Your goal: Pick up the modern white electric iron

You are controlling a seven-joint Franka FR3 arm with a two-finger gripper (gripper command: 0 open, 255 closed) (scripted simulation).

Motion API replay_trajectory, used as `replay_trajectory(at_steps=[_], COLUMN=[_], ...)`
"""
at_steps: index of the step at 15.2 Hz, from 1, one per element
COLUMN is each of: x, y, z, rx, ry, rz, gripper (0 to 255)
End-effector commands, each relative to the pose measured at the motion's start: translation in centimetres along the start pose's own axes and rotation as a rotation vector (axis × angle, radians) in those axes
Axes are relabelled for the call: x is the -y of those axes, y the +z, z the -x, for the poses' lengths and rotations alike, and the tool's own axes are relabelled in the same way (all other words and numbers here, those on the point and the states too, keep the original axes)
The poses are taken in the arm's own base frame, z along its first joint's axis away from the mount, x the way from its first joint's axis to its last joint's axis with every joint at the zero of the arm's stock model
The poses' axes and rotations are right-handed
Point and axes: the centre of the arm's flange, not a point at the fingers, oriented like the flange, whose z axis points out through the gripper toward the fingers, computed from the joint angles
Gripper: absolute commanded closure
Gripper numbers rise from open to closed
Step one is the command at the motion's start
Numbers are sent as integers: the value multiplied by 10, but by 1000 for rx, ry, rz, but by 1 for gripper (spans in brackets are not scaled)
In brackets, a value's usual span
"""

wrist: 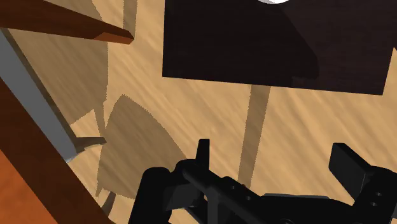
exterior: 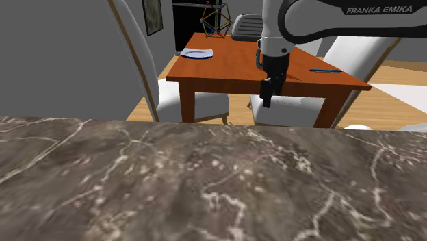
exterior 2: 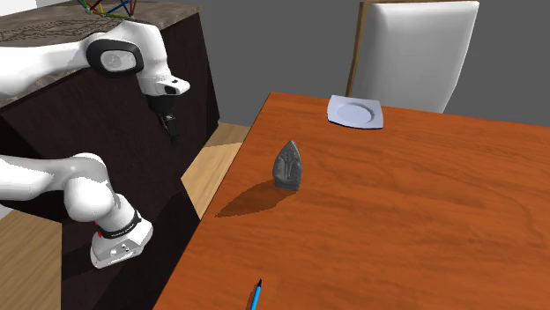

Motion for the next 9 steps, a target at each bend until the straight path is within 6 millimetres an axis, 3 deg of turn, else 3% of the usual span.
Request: replay_trajectory(at_steps=[1,9], x=[0,-92], y=[0,-20], z=[0,-27], rx=[0,-55], ry=[0,-125], rz=[0,36], gripper=[0,0])
